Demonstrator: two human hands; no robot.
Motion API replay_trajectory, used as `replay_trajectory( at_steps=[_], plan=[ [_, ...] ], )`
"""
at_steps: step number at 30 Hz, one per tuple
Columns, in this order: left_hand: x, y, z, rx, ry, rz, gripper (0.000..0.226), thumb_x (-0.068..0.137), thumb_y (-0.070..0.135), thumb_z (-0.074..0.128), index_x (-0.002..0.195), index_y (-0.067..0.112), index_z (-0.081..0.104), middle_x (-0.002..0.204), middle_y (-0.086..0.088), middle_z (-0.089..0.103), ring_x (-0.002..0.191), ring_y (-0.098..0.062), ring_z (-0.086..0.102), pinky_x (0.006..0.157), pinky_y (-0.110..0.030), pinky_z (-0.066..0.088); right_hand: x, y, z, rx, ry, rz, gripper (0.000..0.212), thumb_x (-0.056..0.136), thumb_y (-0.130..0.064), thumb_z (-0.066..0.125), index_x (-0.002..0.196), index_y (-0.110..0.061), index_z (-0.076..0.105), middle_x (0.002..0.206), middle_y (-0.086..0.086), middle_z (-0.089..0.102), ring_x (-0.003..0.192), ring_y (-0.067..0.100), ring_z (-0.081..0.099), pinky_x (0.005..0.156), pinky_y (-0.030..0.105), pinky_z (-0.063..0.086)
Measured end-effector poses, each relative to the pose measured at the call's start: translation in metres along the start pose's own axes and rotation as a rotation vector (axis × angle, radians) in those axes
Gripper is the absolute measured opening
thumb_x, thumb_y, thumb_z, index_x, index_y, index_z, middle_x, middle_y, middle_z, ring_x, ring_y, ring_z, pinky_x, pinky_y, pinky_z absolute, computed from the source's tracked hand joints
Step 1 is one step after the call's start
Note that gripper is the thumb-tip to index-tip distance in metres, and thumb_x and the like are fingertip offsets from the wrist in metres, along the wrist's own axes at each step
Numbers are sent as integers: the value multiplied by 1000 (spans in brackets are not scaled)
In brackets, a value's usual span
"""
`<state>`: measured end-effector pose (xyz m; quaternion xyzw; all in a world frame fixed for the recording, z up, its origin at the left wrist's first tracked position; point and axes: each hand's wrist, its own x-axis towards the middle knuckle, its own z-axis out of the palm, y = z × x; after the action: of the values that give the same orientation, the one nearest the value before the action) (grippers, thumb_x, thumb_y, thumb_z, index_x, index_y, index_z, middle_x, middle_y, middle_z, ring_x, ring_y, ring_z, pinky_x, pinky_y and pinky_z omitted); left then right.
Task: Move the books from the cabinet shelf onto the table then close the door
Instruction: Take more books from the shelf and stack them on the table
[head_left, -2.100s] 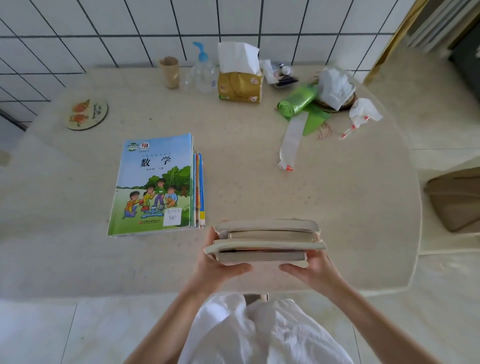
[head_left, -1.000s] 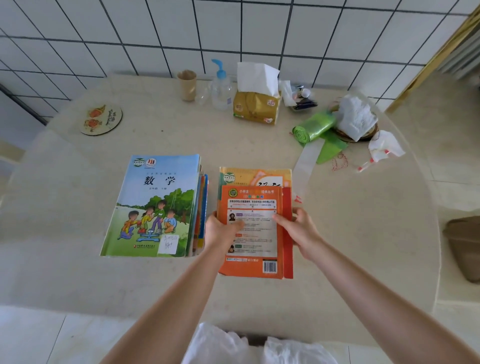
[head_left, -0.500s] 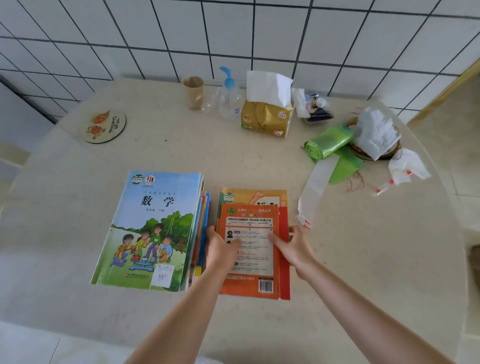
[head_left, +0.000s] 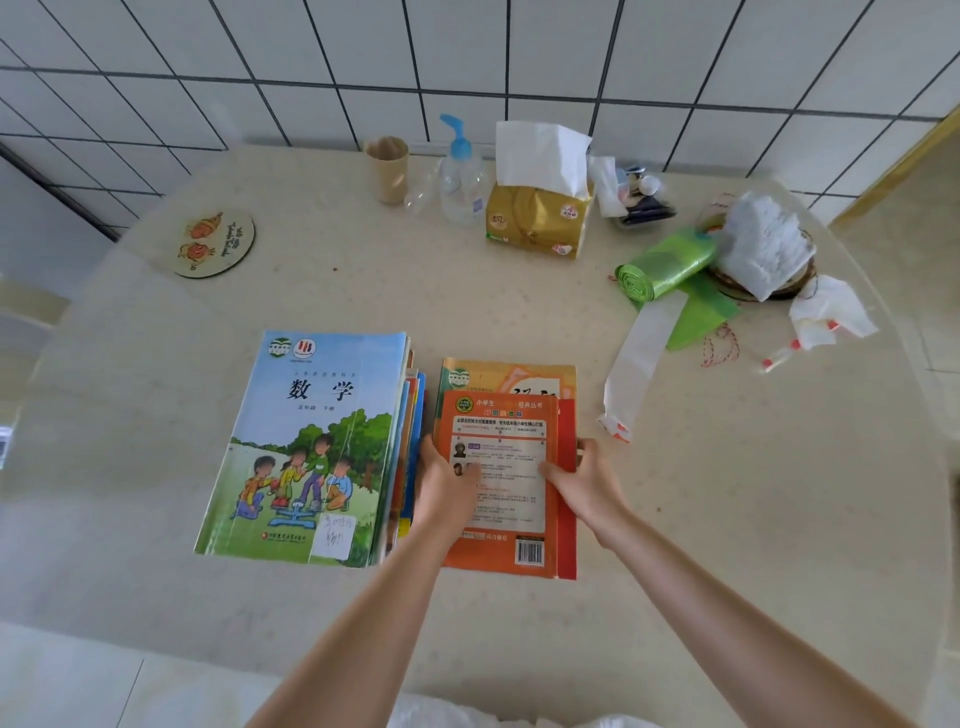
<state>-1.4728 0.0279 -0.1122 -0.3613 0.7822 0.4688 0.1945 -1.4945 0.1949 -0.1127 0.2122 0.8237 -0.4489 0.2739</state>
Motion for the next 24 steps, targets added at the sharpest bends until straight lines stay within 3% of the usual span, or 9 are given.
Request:
replay_trajectory(
  at_steps=[3,8,12,16,18,21,24],
  plan=[
    [-9,-7,-1,73,17,72,74,94,25,57,151,26,9,144,-4,45,114,-22,58,72,-31,54,-15,-1,-2,-31,31,-56,67,90,-29,61,144,-11,26,128,6,57,105,22,60,75,29,45],
    [-24,-6,-11,95,-4,135,54,92,16,59,139,19,32,130,-1,56,105,-18,56,76,-28,47,-53,4,-8,-84,55,-185,51,94,-19,54,140,-10,34,137,8,50,123,25,49,84,23,33],
    [-45,-11,-18,128,23,257,59,92,25,60,142,21,30,132,2,51,114,-16,50,85,-31,42,-83,22,-7,-96,77,-237,52,95,-18,51,143,-10,32,141,7,47,126,22,47,83,11,37],
    [-68,-28,-15,156,42,410,53,92,20,60,140,24,35,134,10,51,123,-10,48,97,-29,41,-101,46,-5,-94,108,-261,52,95,-25,52,142,-12,35,143,7,47,128,23,47,104,36,41],
    [-78,-36,-11,159,64,474,47,92,19,60,135,24,42,129,10,56,120,-10,52,99,-31,45,-108,55,-6,-90,124,-261,51,95,-22,53,141,-12,36,141,5,49,127,23,48,104,38,42],
    [-93,-45,-6,150,103,537,35,91,17,61,125,21,53,106,6,64,103,-15,60,89,-34,51,-118,65,-6,-81,160,-285,47,94,-17,54,139,-11,41,136,5,53,126,23,51,103,35,42],
    [-106,-56,-2,154,70,598,29,91,17,61,119,22,57,102,7,66,98,-15,61,87,-33,51,-135,76,-2,-77,214,-306,42,92,-10,55,133,-7,49,129,10,60,121,25,55,102,35,43]
  ],
)
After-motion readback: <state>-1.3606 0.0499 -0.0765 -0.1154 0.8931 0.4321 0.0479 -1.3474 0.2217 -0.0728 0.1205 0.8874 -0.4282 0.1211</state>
